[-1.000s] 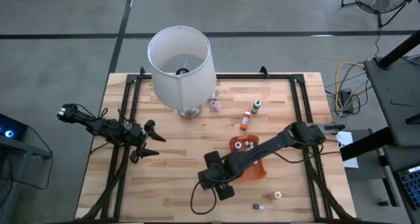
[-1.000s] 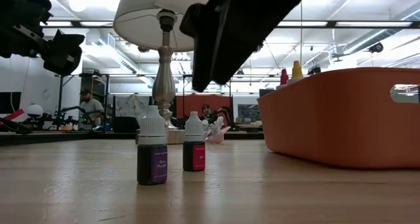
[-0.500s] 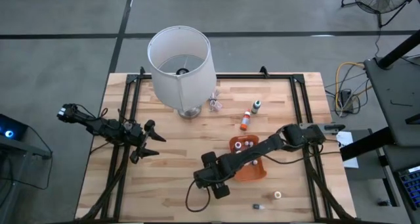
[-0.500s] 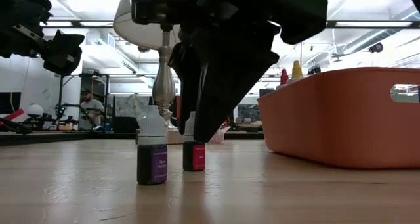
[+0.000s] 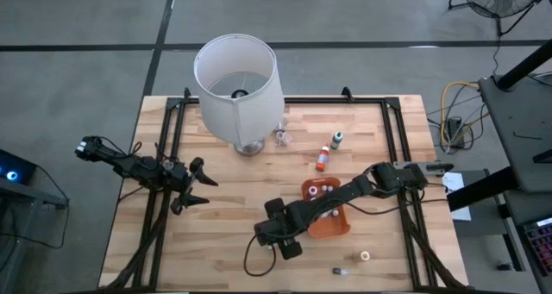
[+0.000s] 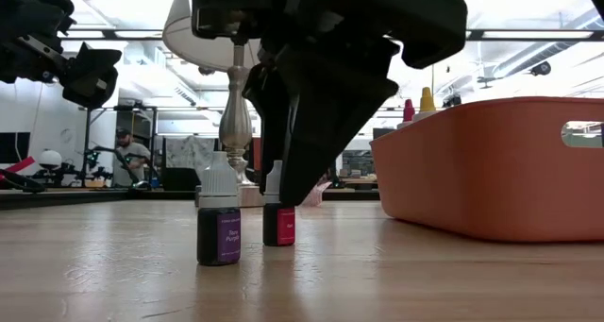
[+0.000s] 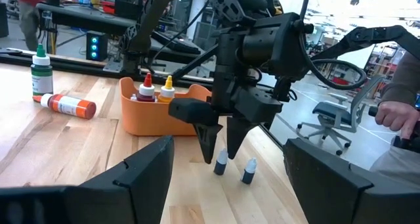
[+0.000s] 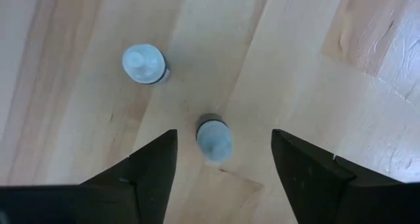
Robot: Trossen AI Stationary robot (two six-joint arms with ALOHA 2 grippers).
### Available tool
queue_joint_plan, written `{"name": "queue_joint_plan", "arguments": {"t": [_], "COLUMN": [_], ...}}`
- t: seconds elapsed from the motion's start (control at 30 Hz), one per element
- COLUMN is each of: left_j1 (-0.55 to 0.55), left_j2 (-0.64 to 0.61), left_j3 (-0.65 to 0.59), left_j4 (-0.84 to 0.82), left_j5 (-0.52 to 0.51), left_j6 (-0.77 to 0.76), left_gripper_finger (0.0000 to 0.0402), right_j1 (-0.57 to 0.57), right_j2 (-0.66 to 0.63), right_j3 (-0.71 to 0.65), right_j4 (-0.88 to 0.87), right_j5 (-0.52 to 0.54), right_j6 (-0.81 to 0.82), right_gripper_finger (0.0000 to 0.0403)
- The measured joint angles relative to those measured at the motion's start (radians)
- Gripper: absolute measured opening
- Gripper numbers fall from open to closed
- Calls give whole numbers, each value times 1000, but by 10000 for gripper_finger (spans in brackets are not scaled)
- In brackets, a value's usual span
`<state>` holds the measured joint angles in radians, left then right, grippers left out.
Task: Pick & Place food coloring
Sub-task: Put the small food coloring bottle into the orange bin
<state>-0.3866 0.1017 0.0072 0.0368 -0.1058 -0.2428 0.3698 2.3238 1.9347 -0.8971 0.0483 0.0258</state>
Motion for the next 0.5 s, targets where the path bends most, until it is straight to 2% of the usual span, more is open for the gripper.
{"name": "queue_joint_plan", "arguments": {"t": [0.5], "left_j1": [0], "left_j2": [0], "left_j3": [0], "left_j4": [0], "left_j5": [0], "left_j6": [0], "left_gripper_finger": [259], "right_j1": [0], "right_j2": [0], "right_j3": [-7], "right_j4": [9], "right_j5": [0], "right_j6": [-3], "right_gripper_finger": [119]}}
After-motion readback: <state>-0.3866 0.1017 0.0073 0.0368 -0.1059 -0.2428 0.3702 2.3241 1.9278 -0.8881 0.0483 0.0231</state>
